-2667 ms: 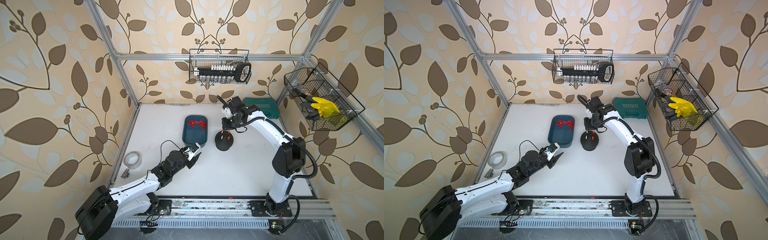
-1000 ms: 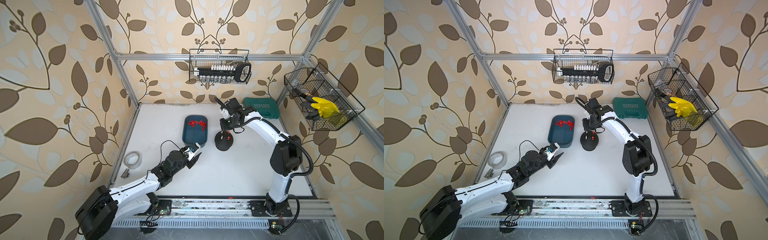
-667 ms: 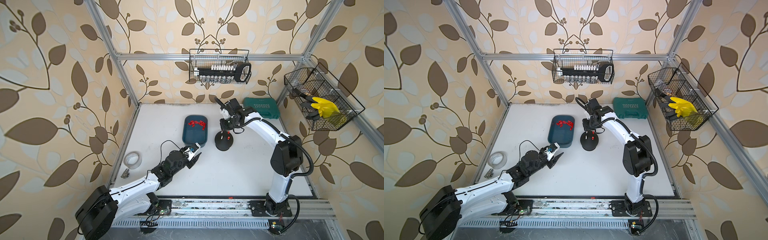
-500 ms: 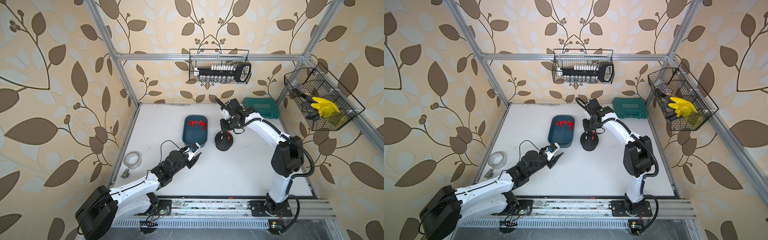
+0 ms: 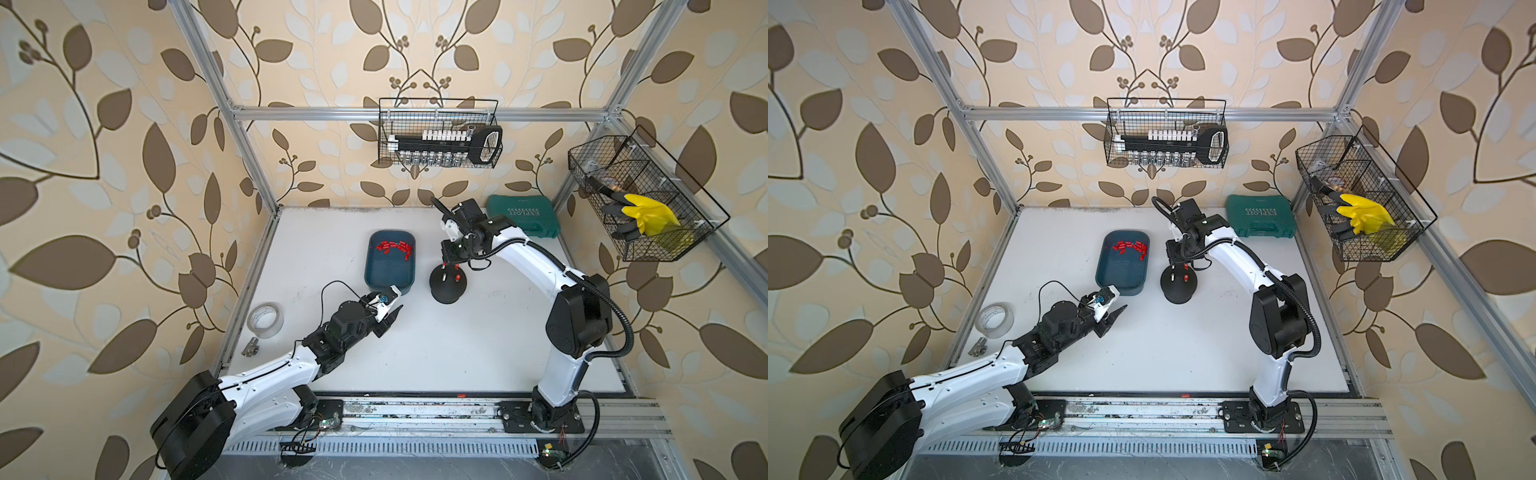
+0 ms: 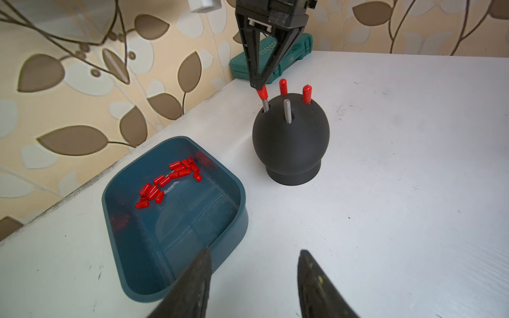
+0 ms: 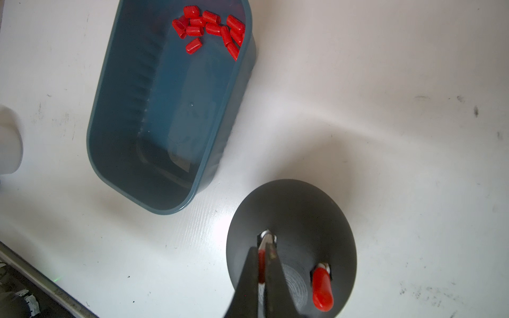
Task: Cover the protruding screws with screw protection sleeves
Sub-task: Attach the screw protection sleeve to the screw.
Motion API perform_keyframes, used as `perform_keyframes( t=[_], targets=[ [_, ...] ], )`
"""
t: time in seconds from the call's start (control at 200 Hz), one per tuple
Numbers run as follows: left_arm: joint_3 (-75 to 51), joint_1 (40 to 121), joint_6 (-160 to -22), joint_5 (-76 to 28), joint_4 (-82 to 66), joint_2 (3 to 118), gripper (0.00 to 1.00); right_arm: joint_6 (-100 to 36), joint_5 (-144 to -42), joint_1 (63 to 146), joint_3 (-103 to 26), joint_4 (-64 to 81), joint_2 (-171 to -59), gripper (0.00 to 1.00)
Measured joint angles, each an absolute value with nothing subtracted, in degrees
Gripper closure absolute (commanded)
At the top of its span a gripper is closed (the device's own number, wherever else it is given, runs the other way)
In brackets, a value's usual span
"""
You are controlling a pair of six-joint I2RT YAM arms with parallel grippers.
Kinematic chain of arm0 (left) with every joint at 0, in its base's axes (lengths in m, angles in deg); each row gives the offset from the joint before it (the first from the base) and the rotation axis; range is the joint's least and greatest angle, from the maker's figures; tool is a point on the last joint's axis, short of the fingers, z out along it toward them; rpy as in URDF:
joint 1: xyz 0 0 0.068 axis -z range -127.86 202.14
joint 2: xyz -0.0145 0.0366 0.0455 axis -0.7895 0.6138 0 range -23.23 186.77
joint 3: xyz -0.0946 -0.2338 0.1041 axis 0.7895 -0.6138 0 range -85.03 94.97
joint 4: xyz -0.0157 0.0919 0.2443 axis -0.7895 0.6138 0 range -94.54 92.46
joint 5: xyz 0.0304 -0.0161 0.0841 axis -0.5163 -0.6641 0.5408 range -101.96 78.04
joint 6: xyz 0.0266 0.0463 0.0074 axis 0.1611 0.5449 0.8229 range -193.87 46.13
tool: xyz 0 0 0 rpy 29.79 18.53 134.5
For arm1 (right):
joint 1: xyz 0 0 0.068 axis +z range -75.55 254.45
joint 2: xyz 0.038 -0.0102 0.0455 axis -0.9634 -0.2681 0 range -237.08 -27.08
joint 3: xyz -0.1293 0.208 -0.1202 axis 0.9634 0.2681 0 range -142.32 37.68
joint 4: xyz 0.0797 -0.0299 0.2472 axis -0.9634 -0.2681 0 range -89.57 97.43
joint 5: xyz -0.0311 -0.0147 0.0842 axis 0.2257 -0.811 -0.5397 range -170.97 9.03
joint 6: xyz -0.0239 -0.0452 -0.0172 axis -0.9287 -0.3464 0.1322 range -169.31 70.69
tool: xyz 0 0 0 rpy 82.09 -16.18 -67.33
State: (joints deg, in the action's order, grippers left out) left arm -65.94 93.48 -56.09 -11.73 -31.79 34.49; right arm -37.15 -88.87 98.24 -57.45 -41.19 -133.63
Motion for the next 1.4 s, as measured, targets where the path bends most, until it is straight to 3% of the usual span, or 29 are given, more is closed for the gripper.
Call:
perform_keyframes(
  t=[0.215, 0.52, 0.625, 0.765, 0.935, 1.404],
  targets=[
    [-65.9, 93.5, -56.1, -11.7, -31.8, 34.5, 0.48, -37.2, -89.0, 98.2, -57.1, -40.9, -133.5, 0.91],
    [-65.9, 93.5, -56.1, -11.7, -31.8, 34.5, 0.47, -37.2, -89.5, 98.2, -56.6, -42.4, -133.1, 0.81],
    [-65.9, 93.5, -56.1, -11.7, -31.8, 34.5, 0.48, -37.2, -89.6, 98.2, -56.6, -42.5, -133.1, 0.75],
    [-65.9, 93.5, -56.1, -11.7, -31.8, 34.5, 0.48, -37.4, -89.8, 98.2, -56.6, -42.6, -133.1, 0.61],
    [-65.9, 93.5, -56.1, -11.7, -31.8, 34.5, 0.48, -37.2, -90.0, 98.0, -56.6, -42.7, -132.1, 0.52],
    [-65.9, 93.5, -56.1, -11.6, -31.8, 34.5, 0.48, -36.9, -92.6, 93.8, -54.6, -39.2, -130.7, 0.48]
  ],
)
